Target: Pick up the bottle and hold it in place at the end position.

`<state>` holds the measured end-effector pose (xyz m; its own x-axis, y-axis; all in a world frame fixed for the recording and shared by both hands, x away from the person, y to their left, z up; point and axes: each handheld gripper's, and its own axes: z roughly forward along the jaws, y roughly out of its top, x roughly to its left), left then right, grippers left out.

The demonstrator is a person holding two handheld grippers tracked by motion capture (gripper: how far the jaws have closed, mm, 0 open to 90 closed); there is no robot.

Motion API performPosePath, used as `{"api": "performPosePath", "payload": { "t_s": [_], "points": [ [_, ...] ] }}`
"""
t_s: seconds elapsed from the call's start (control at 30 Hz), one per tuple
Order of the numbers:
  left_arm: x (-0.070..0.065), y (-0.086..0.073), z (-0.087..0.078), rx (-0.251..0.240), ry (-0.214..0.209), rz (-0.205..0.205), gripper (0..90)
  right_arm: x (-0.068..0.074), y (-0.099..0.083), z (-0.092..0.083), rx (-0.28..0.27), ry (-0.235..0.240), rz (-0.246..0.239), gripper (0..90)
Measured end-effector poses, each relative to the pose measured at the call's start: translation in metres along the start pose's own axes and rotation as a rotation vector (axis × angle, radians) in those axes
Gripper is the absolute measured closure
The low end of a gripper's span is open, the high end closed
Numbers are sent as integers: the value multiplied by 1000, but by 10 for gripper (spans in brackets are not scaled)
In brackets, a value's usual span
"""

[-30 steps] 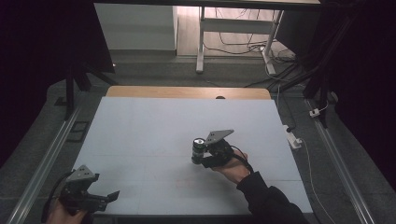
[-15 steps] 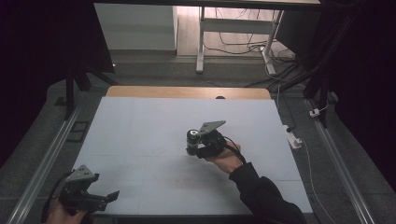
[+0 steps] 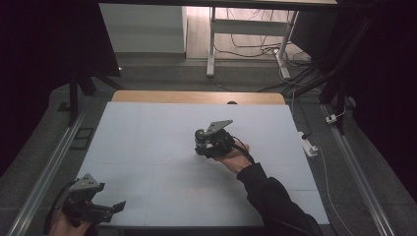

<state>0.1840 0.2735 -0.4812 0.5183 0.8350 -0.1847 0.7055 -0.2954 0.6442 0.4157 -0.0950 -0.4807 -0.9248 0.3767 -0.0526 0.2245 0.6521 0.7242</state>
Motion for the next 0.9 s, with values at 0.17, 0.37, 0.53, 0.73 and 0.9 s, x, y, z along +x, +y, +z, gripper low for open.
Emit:
{"api": "performPosePath", "payload": {
  "t_s": [0.17,0.37,0.53,0.73,0.9],
  "points": [
    [0,0,0,0,-2,1,12,-9,-1,10,17,-16,9,534],
    [0,0,0,2,-2,3,12,-16,-5,17,23,-19,14,534],
    [0,0,0,3,-4,4,12,-17,-8,23,31,-10,0,534],
    [0,0,0,3,-4,5,13,-16,-11,26,46,-15,-1,533],
    [0,0,0,4,-5,6,13,-18,-14,25,36,-2,25,533]
  ]
}}
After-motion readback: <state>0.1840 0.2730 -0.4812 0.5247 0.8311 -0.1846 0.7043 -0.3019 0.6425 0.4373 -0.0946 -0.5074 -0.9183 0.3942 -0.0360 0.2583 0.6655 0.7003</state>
